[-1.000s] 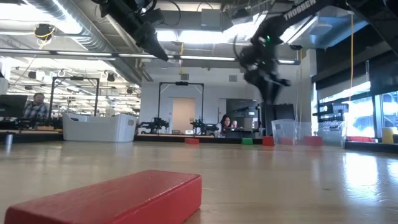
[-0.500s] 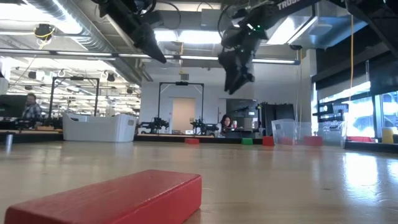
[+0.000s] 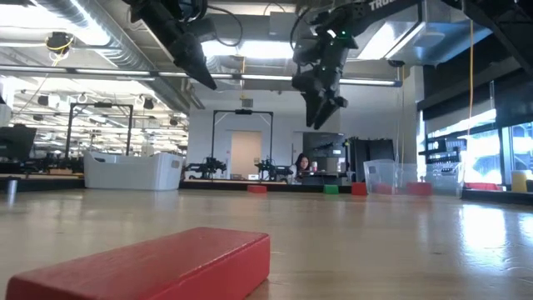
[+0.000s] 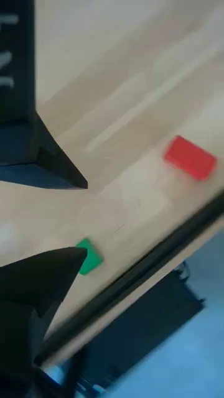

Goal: Sort & place blocks by color
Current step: Put the green block into the white bin

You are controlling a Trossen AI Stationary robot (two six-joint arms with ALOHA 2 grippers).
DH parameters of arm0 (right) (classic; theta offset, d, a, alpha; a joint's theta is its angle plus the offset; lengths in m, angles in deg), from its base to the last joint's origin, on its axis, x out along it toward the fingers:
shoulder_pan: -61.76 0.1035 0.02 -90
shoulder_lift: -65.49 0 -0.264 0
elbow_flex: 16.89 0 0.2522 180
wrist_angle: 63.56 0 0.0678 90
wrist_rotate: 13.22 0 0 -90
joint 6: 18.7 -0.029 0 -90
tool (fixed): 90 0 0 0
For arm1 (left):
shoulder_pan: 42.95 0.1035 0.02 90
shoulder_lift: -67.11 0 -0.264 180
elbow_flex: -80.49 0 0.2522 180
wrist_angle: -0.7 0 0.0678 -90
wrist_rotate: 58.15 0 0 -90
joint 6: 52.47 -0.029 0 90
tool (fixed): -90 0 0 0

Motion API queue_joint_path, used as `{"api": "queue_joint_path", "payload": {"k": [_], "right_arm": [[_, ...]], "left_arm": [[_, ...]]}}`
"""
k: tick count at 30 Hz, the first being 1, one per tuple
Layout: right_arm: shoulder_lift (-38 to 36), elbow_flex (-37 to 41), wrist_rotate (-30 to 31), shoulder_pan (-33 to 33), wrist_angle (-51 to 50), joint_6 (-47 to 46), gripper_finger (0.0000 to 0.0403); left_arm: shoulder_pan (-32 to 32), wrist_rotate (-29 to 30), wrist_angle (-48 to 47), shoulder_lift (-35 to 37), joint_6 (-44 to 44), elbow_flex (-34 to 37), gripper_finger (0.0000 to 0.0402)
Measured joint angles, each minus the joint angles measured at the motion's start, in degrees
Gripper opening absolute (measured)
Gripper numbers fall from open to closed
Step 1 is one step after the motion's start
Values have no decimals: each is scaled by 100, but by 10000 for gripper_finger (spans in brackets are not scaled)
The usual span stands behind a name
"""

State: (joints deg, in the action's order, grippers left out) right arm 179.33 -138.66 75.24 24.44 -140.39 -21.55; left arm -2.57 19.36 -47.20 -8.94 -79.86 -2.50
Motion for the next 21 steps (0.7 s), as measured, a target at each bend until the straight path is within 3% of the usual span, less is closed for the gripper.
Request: {"api": "queue_joint_path", "payload": {"k": [8, 14, 21], "right_arm": [[288, -2, 39, -263, 111, -1649, 161], [686, 2, 77, -268, 146, -1998, 161], [1045, 2, 648, -275, 157, -2556, 161]], "left_arm": [[0, -13, 15, 0, -11, 0, 92], [0, -15, 22, 0, -13, 0, 92], [0, -20, 24, 0, -9, 0, 92]]}}
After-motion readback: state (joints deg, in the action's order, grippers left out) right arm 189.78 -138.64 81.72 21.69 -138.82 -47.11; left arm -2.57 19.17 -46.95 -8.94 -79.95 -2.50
